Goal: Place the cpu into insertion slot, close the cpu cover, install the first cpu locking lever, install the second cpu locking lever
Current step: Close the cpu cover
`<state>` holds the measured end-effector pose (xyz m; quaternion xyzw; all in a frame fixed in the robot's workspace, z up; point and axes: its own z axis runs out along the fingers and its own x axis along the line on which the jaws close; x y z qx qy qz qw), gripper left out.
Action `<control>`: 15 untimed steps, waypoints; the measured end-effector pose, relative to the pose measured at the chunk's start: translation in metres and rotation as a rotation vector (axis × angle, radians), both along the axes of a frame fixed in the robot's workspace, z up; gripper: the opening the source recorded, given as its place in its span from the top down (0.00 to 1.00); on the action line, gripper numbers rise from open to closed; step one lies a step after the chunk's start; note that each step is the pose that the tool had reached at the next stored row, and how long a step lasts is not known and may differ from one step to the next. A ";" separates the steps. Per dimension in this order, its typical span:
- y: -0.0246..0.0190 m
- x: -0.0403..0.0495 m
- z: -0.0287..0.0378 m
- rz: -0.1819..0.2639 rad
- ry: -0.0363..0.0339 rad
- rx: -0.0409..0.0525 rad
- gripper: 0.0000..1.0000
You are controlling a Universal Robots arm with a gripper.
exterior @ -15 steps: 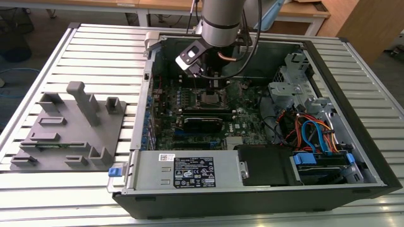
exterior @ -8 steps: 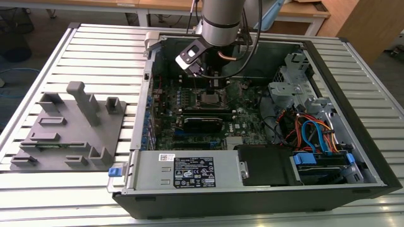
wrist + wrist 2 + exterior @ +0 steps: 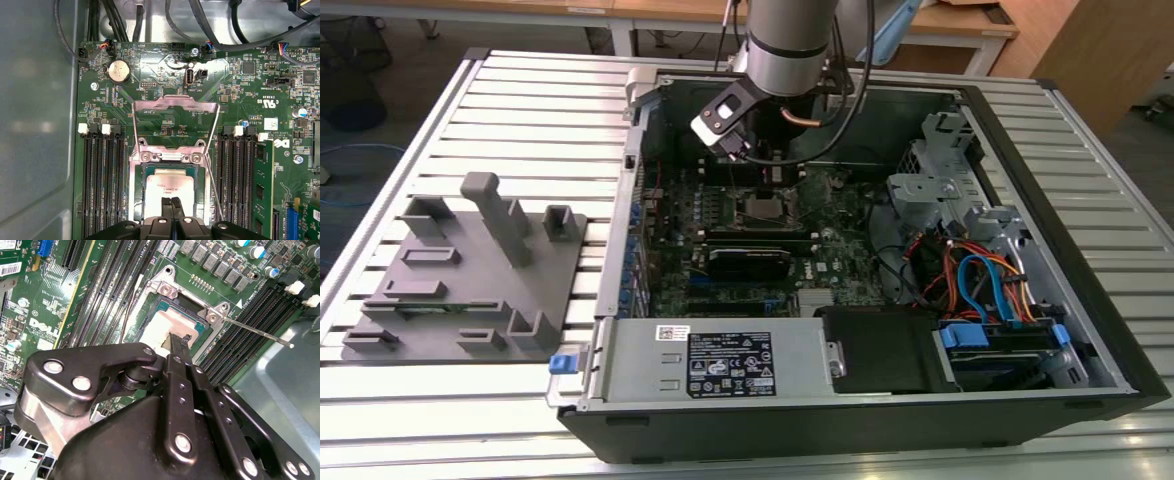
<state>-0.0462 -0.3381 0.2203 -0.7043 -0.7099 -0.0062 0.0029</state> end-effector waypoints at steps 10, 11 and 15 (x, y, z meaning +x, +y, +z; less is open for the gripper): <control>0.0000 0.0000 0.0035 0.000 0.0000 0.0001 0.90; 0.0000 0.0000 0.0038 0.000 0.0000 0.0000 0.90; 0.0000 0.0000 0.0051 0.000 0.0000 0.0000 0.90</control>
